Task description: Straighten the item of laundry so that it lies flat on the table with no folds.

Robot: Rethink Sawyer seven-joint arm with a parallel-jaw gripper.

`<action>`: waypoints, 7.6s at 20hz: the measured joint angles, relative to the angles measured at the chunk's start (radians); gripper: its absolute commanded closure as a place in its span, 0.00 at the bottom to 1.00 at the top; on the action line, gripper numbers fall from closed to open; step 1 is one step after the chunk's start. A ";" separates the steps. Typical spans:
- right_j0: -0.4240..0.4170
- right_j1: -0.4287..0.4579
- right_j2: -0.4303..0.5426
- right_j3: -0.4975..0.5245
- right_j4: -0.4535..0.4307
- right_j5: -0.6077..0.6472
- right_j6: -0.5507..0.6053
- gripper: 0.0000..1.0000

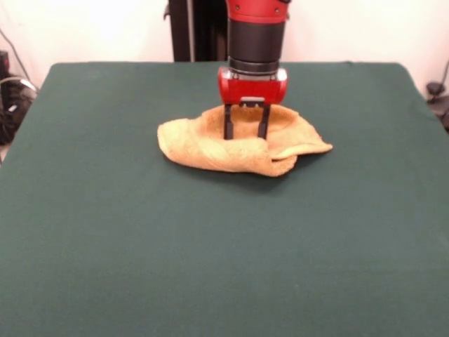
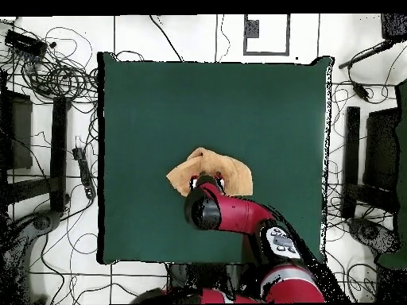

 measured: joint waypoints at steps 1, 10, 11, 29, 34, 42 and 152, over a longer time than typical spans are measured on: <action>0.002 0.000 -0.002 0.008 0.000 -0.003 0.000 0.00; 0.021 0.001 -0.020 0.060 0.000 -0.035 0.000 0.00; 0.026 0.001 -0.024 0.069 0.000 -0.039 0.000 0.00; 0.031 0.005 -0.048 0.161 0.001 -0.040 0.000 0.00; 0.031 0.004 -0.056 0.189 0.001 -0.040 0.000 0.00; 0.031 0.004 -0.058 0.213 0.001 -0.040 0.000 0.00; 0.083 -0.290 -0.066 0.294 0.001 0.234 0.000 0.00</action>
